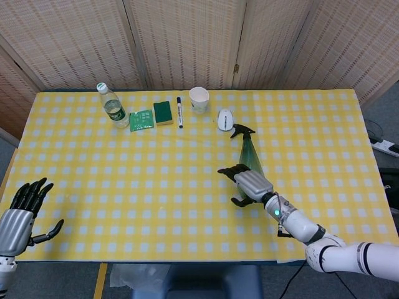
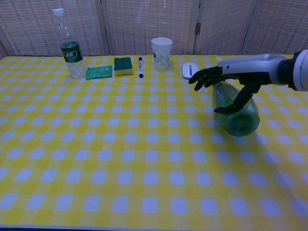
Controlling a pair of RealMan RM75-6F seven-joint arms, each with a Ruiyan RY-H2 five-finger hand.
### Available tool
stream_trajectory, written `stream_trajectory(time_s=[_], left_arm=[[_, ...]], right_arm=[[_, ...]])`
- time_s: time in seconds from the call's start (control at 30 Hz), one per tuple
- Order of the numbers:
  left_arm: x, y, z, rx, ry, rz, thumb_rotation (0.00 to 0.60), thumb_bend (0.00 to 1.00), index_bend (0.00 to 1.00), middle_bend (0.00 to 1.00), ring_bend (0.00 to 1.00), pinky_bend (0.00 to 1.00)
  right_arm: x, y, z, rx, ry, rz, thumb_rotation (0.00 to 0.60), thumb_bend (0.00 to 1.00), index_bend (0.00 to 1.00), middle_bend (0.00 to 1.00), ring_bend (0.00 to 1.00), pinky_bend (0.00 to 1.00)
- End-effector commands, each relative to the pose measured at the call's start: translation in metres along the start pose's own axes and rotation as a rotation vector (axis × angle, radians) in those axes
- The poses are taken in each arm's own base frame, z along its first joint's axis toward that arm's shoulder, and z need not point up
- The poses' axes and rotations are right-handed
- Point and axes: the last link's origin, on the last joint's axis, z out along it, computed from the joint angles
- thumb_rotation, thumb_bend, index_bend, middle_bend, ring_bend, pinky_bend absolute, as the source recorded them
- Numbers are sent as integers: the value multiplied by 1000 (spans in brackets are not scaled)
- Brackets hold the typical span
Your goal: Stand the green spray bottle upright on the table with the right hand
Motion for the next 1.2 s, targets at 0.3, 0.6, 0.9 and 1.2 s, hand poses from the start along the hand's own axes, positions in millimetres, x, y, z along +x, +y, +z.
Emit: stream_trajectory(time_s=[0.3, 0.6, 0.9, 1.2], left_arm=[[2, 0, -3, -11, 1, -11, 167, 345, 0, 51, 0, 0], [-2, 4, -1, -17, -12, 3, 169, 346, 0, 51, 0, 0], [-8, 4, 5, -6, -42, 13, 172, 345, 0, 51, 0, 0], [-12, 4, 9, 1, -63, 19, 170, 346, 0, 51, 0, 0]], right_arm=[[-35, -3, 16, 18, -130, 29, 600, 421, 118, 168, 120, 0], [-27, 49, -15, -133, -159, 48, 600, 421, 118, 165, 124, 0], [-7, 115, -47, -333, -153, 90, 600, 421, 118, 163, 122, 0], [30, 168, -73, -478, -43, 135, 600, 421, 118, 163, 123, 0]])
